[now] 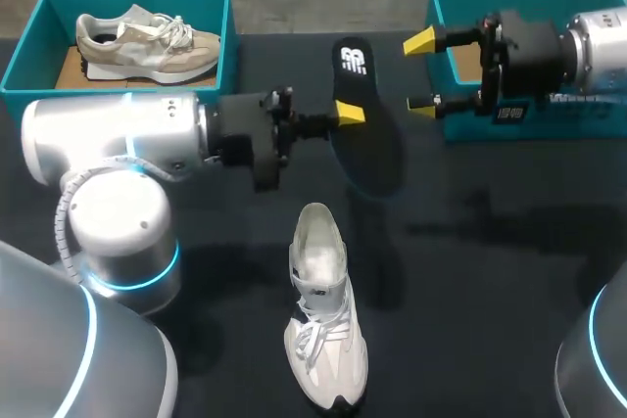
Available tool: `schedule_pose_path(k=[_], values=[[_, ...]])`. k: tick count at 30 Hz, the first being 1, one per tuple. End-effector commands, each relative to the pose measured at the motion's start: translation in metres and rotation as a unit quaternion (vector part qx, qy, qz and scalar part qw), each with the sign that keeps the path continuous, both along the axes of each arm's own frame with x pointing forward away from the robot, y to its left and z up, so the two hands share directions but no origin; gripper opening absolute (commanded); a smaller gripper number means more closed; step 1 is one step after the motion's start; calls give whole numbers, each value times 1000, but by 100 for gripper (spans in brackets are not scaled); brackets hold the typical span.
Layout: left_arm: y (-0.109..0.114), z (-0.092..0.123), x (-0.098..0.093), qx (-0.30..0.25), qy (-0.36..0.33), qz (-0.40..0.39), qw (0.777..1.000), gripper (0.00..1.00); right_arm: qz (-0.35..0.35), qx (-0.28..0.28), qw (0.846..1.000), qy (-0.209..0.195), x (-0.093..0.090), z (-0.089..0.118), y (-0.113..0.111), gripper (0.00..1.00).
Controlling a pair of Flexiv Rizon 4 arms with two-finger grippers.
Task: Take the shoe out of the shoebox, open the shoe tongue, remove and reinsert the insole, then place the shoe into the shoebox
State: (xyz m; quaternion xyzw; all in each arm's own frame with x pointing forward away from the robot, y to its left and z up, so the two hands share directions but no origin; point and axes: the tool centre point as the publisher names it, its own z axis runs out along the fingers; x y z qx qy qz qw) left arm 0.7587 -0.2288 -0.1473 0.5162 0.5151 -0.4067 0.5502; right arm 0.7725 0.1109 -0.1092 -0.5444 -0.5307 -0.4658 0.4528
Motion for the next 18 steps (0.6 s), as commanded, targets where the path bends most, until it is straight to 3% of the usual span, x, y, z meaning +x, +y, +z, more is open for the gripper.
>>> schedule_pose_path(k=[1,14,18], values=[[23,-3,-6,-1,-3,-2,1000,0,2,0,1000,-2,-6,-2,-1,100],[62,-8,-7,23,-25,-30,999,0,24,-1,1000,-3,-20,-4,4,100],[62,-8,-7,23,-25,-30,999,0,24,-1,1000,-3,-20,-4,4,100]])
